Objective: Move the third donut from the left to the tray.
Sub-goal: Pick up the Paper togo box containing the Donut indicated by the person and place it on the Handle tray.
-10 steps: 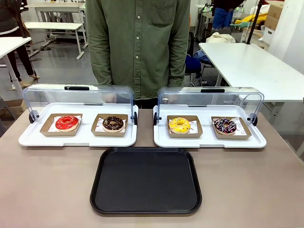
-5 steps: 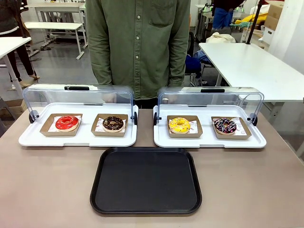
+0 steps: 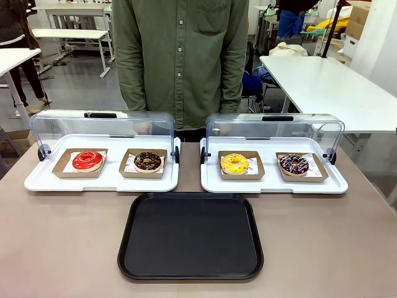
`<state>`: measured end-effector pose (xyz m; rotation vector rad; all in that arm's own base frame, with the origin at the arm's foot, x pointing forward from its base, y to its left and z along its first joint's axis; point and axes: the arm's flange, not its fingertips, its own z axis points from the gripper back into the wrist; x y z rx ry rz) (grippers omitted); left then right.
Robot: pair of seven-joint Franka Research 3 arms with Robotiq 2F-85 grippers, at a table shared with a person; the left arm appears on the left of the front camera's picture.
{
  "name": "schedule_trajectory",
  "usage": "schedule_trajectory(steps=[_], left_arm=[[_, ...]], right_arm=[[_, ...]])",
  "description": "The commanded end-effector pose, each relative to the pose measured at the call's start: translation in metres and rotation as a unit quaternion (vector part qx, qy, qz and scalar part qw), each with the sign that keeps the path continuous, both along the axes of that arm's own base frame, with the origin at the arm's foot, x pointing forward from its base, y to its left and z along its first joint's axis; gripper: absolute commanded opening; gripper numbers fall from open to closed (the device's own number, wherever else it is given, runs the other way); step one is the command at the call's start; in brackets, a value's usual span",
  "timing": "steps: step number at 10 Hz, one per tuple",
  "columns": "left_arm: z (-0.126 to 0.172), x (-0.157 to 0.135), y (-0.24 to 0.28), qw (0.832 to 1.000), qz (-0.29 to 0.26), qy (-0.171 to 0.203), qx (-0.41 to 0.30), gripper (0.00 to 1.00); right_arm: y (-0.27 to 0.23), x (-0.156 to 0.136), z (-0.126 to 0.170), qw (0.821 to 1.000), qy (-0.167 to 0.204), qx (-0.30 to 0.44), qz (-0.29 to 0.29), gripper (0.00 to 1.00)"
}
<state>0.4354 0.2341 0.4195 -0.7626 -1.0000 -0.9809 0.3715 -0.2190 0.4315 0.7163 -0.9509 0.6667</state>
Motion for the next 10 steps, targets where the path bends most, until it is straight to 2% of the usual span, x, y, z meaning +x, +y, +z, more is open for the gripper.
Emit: schedule_trajectory(steps=[1, 10], left_arm=[[-0.0008, -0.0005, 0.0013, 1.0, -0.001, -0.006, 0.003, 1.0], [-0.0008, -0.0005, 0.0013, 1.0, -0.001, -0.006, 0.003, 1.0]], right_arm=[[0.0005, 0.0003, 0.0009, 1.0, -0.002, 0.001, 0.001, 1.0], [0.0005, 0.0003, 0.0009, 1.0, -0.002, 0.001, 0.001, 1.0]])
